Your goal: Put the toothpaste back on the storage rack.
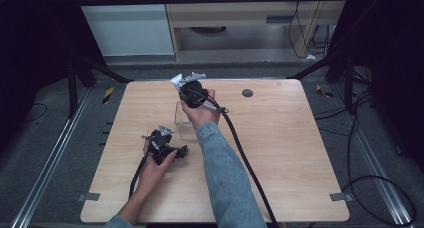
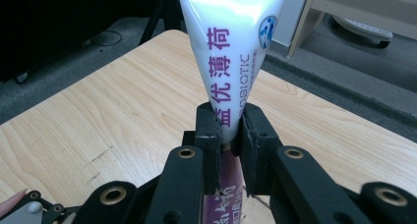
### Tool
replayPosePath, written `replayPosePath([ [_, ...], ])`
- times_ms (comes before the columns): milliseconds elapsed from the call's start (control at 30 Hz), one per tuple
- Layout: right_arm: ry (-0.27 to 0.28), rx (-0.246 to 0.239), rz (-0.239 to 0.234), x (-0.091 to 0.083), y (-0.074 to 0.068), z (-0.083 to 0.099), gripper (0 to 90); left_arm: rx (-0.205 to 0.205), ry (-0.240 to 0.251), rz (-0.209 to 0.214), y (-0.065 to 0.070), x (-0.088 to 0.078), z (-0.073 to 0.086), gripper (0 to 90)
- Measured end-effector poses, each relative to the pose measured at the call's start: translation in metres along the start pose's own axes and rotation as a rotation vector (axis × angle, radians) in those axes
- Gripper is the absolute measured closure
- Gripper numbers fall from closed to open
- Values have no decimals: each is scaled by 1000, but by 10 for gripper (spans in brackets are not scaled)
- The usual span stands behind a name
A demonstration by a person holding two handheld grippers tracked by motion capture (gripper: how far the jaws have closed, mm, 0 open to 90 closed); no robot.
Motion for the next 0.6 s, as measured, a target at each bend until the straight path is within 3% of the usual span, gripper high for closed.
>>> replayPosePath([
  [600,-25,-4,-1,7,-2,5,795,0,0,0,0,0,0,0],
])
Point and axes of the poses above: each handheld gripper's, and its own axes: x roughly forward along the jaws, z roughly out of its underside, y roughly to its right, the point moved 8 cm from there along x, roughly forward along the jaws, and after that the axes turned 15 degrees about -y, right-handed, at the moved point
